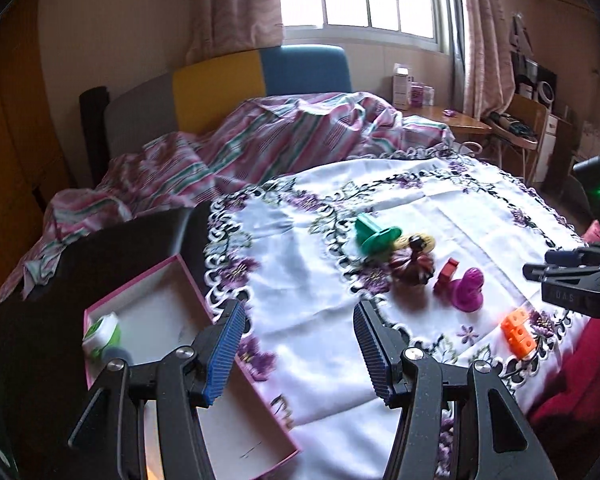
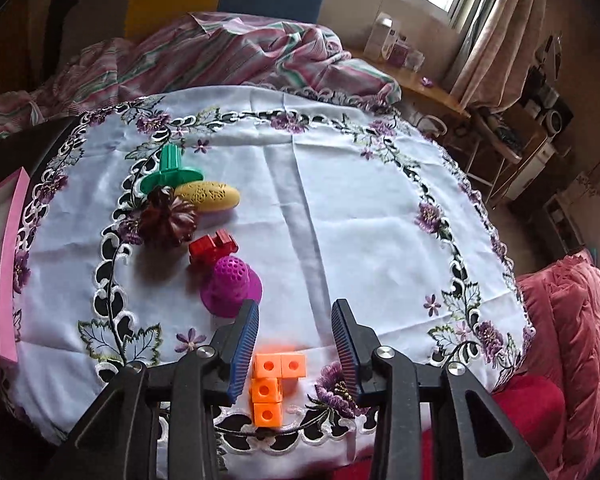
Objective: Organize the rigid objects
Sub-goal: 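Move left tool to the green funnel toy while right tool approaches orange cubes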
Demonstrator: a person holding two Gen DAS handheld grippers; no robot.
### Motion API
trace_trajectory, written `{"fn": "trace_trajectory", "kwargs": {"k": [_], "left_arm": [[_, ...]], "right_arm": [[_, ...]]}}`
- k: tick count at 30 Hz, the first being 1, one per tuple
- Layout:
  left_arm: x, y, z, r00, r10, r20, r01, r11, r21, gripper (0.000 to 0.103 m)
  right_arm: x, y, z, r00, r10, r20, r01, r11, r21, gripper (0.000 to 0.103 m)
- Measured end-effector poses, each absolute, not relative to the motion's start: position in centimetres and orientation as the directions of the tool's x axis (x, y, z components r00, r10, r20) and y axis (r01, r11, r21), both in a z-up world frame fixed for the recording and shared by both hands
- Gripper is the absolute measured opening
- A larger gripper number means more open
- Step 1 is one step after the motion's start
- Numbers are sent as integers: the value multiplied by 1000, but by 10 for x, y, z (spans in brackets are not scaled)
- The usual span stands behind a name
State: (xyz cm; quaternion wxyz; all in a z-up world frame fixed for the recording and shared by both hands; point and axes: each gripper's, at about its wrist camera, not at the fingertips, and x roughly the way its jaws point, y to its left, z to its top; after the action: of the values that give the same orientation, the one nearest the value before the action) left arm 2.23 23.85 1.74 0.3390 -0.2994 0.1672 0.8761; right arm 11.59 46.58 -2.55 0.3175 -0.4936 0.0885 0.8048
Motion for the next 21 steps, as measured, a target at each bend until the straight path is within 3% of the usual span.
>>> {"fn": "trace_trajectory", "kwargs": {"k": [10,15,21], "left_arm": [[28,273,21,-571,521,-634,-738,-664,119,58],[29,288,16,-560,520,-644,-751,-647,131,58],[7,302,-8,-459,500,-734,-764,-645,38,58]], "right_arm": [[145,506,-47,-329,251,-910,-698,-714,55,38],[145,508,-49,-340,215,-916,-696,-712,91,38],[148,515,-53,-364,171,-915,-705,-693,151,38]]}}
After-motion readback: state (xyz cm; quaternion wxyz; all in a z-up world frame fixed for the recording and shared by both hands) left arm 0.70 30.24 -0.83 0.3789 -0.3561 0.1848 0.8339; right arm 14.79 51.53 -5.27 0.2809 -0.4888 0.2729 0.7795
